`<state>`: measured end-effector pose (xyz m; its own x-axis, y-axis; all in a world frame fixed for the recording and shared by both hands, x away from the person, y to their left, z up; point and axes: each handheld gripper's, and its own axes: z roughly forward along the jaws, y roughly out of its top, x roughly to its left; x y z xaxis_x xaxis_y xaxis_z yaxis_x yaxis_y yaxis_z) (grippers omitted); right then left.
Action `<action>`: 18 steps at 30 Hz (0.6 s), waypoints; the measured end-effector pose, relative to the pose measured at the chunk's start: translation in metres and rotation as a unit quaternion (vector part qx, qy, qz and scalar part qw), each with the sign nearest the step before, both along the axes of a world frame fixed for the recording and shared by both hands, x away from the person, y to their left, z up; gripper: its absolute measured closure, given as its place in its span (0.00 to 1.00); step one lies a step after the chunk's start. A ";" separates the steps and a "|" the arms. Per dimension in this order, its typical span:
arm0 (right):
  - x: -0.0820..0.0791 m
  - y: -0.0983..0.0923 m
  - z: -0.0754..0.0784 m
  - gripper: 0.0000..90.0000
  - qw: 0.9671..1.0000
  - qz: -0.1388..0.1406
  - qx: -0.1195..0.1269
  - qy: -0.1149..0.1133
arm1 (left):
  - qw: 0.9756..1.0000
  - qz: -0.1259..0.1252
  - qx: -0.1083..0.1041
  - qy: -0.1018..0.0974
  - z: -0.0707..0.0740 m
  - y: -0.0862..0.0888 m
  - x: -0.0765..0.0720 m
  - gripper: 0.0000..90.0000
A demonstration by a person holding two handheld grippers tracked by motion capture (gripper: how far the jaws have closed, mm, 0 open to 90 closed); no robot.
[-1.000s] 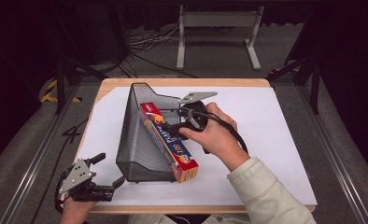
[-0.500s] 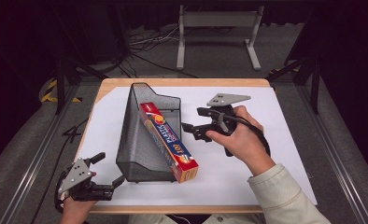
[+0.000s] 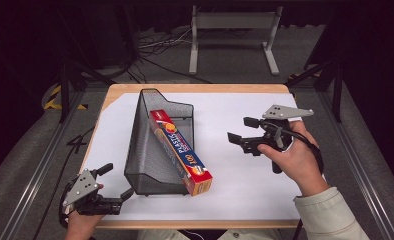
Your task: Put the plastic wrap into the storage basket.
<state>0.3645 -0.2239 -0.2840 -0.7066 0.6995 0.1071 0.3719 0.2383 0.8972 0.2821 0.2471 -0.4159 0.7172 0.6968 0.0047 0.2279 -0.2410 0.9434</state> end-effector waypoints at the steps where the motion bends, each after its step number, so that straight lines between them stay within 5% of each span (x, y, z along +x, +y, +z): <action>1: -0.001 -0.009 -0.001 0.23 1.000 -0.004 -0.002 -0.004 | 1.000 0.000 0.003 0.000 0.000 0.000 0.000 0.01; 15: -0.008 -0.059 -0.012 0.21 0.999 -0.046 -0.006 -0.012 | 1.000 0.004 -0.002 0.001 0.000 0.001 0.000 0.01; 18: -0.010 -0.072 -0.024 0.21 0.998 -0.064 0.001 -0.012 | 1.000 0.005 -0.007 0.001 0.000 0.001 0.001 0.01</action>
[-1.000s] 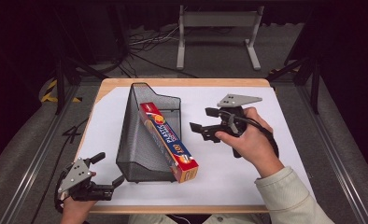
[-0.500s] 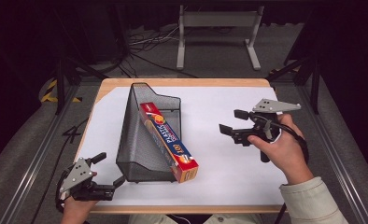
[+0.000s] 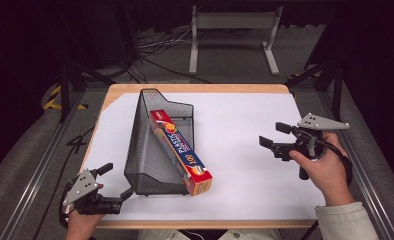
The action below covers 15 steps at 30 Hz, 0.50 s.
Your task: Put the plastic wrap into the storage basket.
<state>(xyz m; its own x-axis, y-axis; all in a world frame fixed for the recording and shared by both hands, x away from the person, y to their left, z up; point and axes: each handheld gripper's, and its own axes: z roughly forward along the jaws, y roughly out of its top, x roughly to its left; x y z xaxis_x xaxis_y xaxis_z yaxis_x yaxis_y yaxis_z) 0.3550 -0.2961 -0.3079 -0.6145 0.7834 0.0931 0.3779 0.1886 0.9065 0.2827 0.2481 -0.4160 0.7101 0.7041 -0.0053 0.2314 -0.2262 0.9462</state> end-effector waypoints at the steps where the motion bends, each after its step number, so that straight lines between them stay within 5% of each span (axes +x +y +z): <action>1: 0.000 -0.003 -0.004 0.21 1.000 -0.005 0.001 0.002 | 1.000 0.000 0.000 0.000 0.000 0.000 0.000 0.01; 7: -0.004 -0.016 -0.033 0.21 0.999 -0.041 0.000 0.007 | 1.000 0.000 0.003 0.000 0.000 0.001 0.000 0.01; 15: -0.003 -0.027 -0.056 0.19 0.998 -0.055 -0.007 0.015 | 1.000 -0.004 0.004 0.000 0.000 -0.001 0.001 0.01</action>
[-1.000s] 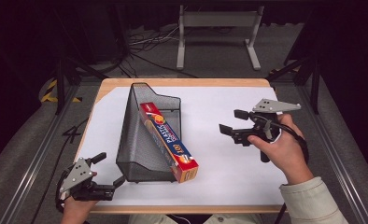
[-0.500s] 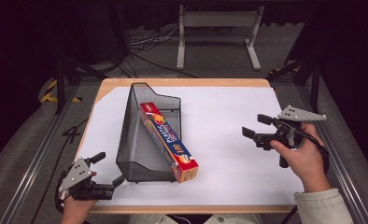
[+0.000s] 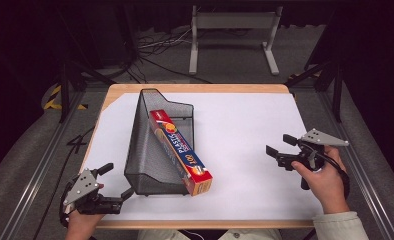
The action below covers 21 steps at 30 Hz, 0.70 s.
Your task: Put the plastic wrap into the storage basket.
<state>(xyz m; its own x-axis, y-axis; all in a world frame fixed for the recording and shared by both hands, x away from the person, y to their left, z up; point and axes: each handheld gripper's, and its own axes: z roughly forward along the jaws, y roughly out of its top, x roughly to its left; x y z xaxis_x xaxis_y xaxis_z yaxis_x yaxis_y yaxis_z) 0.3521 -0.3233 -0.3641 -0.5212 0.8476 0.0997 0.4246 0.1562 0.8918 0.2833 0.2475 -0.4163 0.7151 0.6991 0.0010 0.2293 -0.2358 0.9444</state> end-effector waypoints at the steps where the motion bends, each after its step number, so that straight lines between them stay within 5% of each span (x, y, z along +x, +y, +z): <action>1: -0.001 -0.003 -0.006 0.19 1.000 -0.007 -0.004 -0.002 | 1.000 0.001 -0.004 0.000 0.000 0.001 0.000 0.01; 21: -0.020 -0.013 -0.063 0.18 0.999 -0.014 -0.034 0.028 | 1.000 -0.008 0.001 0.014 -0.003 0.000 0.004 0.01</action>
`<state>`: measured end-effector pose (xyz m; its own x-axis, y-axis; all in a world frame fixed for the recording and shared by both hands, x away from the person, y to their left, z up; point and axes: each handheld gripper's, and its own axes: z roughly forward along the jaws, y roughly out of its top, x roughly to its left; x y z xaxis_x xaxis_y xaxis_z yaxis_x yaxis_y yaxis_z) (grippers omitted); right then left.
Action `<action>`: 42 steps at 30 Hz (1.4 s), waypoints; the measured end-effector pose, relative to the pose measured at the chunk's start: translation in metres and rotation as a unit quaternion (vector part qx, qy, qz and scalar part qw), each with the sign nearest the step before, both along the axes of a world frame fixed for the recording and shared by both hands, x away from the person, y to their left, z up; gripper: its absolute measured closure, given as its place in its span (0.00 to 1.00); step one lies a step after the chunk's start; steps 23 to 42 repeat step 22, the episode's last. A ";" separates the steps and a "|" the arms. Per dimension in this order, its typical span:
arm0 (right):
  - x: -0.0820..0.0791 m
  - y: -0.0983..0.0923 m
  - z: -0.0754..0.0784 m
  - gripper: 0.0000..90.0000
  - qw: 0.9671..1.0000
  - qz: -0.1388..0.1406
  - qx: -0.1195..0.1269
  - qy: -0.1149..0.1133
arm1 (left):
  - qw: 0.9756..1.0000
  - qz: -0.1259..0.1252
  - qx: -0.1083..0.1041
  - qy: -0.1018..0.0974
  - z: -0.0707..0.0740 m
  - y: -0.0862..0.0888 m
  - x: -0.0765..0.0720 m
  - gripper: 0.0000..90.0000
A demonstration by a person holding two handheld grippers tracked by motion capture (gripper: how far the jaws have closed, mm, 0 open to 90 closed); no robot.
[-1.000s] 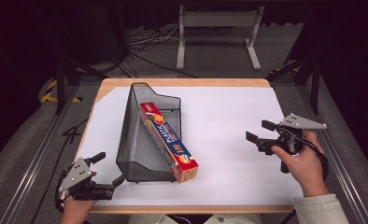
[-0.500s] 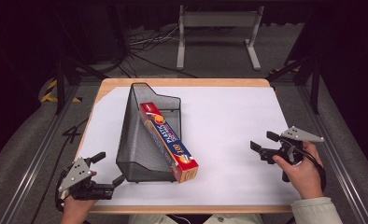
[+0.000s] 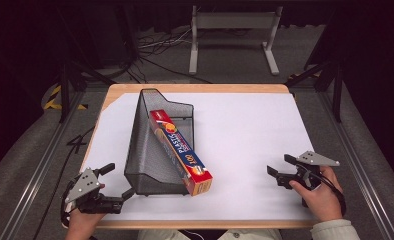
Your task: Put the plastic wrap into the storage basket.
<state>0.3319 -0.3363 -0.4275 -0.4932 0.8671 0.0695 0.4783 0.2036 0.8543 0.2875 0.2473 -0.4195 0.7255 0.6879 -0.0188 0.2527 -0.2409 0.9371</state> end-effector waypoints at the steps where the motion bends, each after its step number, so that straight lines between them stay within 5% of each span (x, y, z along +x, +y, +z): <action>1: 0.000 0.000 0.000 0.18 1.000 0.000 0.000 0.000 | 1.000 0.000 0.000 0.000 0.000 0.000 0.000 0.01; 9: -0.008 0.009 -0.014 0.17 0.999 0.016 -0.022 0.018 | 1.000 0.000 -0.001 0.007 -0.001 0.000 0.001 0.01; 16: -0.010 0.012 -0.016 0.17 0.999 0.024 -0.031 0.004 | 1.000 0.001 -0.003 0.011 -0.001 0.001 0.002 0.01; 42: -0.011 0.012 -0.015 0.17 0.999 0.030 -0.026 -0.004 | 1.000 0.002 -0.005 0.011 -0.001 0.002 0.002 0.01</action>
